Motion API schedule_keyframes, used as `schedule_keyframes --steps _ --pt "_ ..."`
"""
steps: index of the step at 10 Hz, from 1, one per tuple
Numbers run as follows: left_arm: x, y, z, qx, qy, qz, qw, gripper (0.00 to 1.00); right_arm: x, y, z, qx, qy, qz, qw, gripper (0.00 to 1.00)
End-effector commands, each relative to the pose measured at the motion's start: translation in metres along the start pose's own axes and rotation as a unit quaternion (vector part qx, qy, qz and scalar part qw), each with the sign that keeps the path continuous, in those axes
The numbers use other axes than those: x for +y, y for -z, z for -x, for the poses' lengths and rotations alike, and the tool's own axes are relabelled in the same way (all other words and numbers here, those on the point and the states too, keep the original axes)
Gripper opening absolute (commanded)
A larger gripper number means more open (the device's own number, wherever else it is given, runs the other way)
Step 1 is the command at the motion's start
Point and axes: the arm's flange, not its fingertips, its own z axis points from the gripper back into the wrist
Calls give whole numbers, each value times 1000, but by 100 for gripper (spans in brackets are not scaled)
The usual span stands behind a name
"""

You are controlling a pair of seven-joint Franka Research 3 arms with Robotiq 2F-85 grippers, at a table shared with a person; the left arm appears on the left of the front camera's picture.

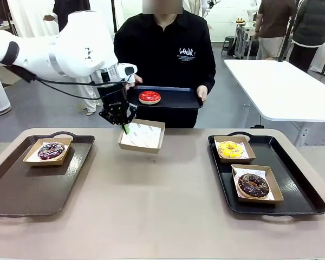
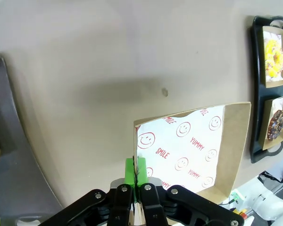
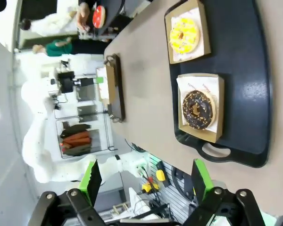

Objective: Individually package the donuts and arrange them on the tray.
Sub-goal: Place the picked Paper togo box on the Handle tray while simultaneously picking up another Paper togo box from the table with the other hand.

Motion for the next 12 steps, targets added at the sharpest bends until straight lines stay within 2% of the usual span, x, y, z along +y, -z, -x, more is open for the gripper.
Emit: schedule_keyframes --steps 1,5,7,9,12 --pt "-12 -2 -18 -3 3 -15 1000 0 -23 -2 6 -1 -6 -45 999 100" --pt "-16 -4 -41 -9 -8 -21 1000 0 -59 10 14 9 5 -63 998 100" --pt "-16 -3 -47 -9 -4 -34 999 0 -64 14 16 9 1 -62 998 100" --pt "-18 1 -45 -23 -1 -78 997 0 -63 13 15 17 15 -49 999 100" --pt "-14 2 -42 -21 8 -56 998 0 -63 13 15 17 15 -49 999 100"
